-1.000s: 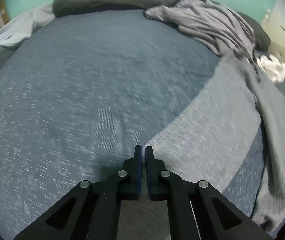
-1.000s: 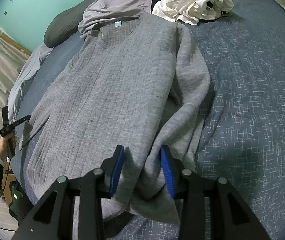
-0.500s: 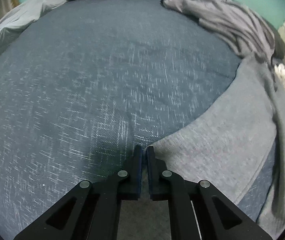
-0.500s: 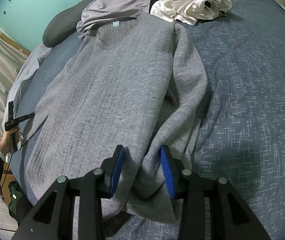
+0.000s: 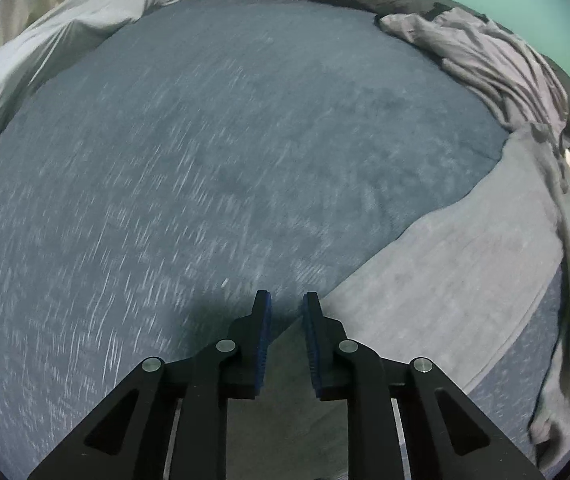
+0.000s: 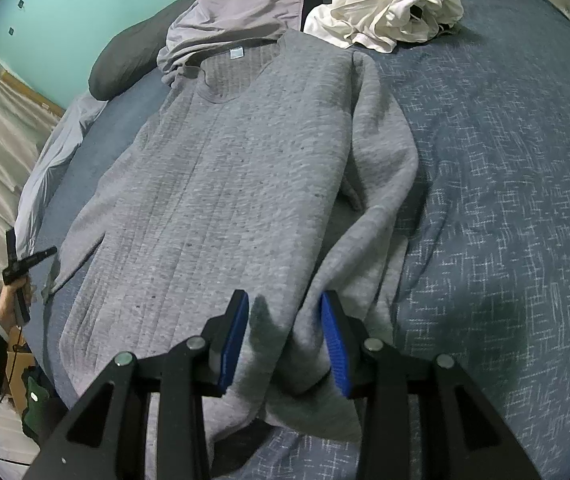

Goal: Fold clothes

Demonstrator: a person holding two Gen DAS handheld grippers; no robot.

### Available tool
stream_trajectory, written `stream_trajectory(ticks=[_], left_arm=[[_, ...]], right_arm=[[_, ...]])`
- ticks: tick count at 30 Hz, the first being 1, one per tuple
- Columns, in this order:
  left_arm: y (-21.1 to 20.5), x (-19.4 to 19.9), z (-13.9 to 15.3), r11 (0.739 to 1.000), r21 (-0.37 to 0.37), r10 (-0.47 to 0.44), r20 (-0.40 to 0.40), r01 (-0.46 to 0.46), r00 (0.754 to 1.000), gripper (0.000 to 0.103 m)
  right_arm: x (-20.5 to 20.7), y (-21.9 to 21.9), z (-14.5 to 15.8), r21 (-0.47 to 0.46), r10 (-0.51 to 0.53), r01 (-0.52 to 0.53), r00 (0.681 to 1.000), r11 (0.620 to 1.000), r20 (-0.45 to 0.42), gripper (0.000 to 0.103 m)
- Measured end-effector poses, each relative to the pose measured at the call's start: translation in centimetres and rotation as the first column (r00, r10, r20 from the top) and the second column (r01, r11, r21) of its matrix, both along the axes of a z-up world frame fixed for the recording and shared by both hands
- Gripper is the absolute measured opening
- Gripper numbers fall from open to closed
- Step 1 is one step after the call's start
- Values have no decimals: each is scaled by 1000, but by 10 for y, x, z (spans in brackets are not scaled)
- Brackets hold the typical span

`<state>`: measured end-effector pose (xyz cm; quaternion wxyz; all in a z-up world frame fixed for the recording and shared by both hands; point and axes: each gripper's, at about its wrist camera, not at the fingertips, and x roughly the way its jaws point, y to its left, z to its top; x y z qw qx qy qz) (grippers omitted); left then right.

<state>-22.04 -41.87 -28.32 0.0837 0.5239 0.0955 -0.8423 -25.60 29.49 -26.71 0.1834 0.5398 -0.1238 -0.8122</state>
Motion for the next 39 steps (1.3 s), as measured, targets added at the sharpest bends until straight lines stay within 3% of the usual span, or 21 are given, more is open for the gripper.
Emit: stream_trajectory(ticks=[6, 10, 13, 14, 16, 18, 21, 25, 29, 32, 39], left_arm=[[0, 7, -6, 1000, -19, 22, -1, -22, 1000, 19], [17, 4, 18, 1000, -28, -5, -55, 3, 998, 32], [40, -2, 32, 999, -12, -37, -101, 36, 994, 35], [46, -5, 35, 999, -8, -47, -111, 46, 993, 38], [64, -13, 39, 997, 13, -71, -128, 74, 989, 60], [85, -18, 39, 992, 37, -112, -137, 118, 984, 61], [113, -21, 39, 985, 34, -160, -145, 166, 976, 64], [145, -26, 33, 981, 63, -172, -150, 183, 974, 83], [169, -22, 28, 974, 101, -186, -163, 204, 969, 90], [186, -26, 31, 976, 101, -175, -170, 194, 970, 97], [192, -17, 30, 963, 262, -15, -200, 68, 980, 103]], right_arm=[[0, 1, 1, 9, -5, 5, 1000, 1000, 3, 38], [1, 4, 2, 16, -18, 18, 1000, 1000, 0, 38], [2, 9, 3, 18, -46, 46, 999, 999, -2, 38], [3, 12, 4, 19, -56, 56, 998, 998, -2, 38], [4, 17, 5, 25, -76, 76, 997, 997, -2, 39], [6, 24, 6, 28, -101, 101, 995, 995, 1, 54], [9, 35, 5, 16, -140, 139, 990, 990, 19, 56], [16, 44, 5, 14, -157, 156, 987, 988, 34, 56], [25, 51, 3, -5, -181, 182, 982, 983, 61, 62], [32, 51, 4, -6, -180, 181, 981, 983, 65, 62], [44, 45, -6, -34, -179, 183, 978, 982, 111, 63]])
